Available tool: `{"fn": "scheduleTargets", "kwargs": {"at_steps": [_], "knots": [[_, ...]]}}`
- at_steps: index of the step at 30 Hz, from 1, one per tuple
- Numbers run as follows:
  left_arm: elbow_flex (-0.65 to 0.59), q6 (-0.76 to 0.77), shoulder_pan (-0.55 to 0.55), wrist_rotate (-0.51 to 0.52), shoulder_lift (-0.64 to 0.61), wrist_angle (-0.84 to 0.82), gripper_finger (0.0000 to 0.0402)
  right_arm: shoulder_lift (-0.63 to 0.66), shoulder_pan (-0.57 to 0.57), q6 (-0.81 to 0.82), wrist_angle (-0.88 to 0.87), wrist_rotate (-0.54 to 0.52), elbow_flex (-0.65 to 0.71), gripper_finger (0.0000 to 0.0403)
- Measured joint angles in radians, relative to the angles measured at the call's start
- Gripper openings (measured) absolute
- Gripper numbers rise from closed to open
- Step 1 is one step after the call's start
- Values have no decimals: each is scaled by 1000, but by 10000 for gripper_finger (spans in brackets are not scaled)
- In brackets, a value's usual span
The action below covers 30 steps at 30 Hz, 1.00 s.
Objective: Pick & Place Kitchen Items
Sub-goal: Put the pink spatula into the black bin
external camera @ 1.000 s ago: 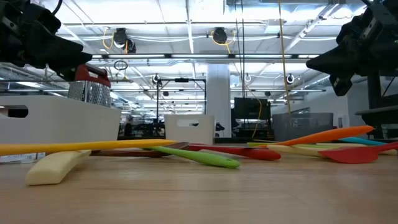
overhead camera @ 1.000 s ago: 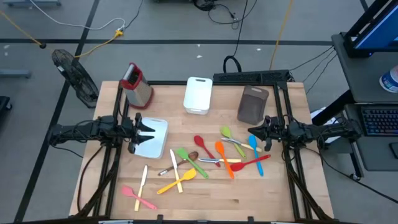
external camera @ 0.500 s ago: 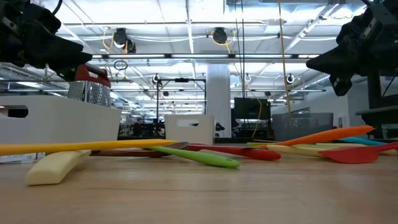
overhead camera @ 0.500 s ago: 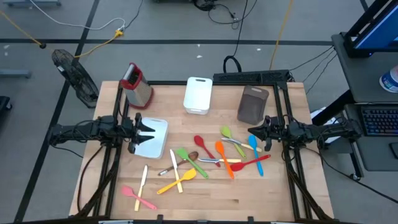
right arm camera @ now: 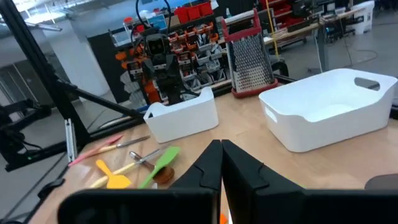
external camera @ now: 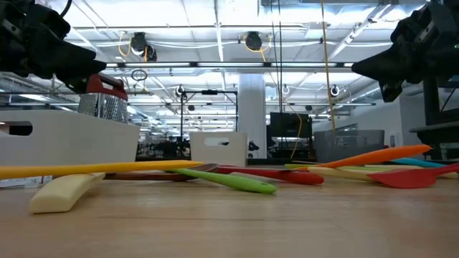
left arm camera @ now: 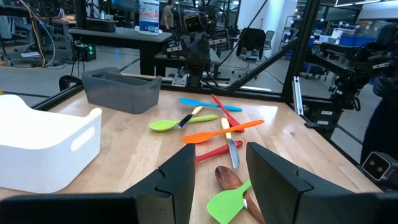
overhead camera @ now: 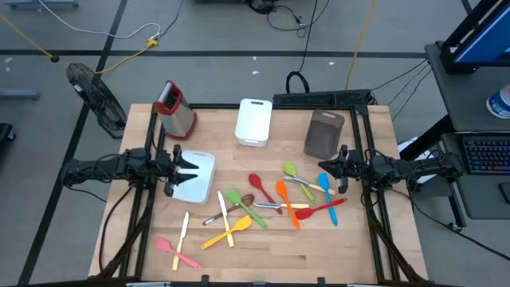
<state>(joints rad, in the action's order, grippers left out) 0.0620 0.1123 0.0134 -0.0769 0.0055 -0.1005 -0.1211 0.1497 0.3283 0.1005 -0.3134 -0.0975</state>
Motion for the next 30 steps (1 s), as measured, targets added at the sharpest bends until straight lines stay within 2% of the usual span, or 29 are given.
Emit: {"fn": "scheduleTargets", "kwargs": {"at_steps": [19, 25, 30], "knots": [[0, -8, 0, 0, 0, 0, 150, 0, 0, -42, 0, 1, 0, 4], [0, -77, 0, 58, 0, 1, 150, 0, 0, -42, 0, 1, 0, 4], [0, -34, 0, 83, 0, 59, 150, 0, 0, -42, 0, 1, 0, 4]]}}
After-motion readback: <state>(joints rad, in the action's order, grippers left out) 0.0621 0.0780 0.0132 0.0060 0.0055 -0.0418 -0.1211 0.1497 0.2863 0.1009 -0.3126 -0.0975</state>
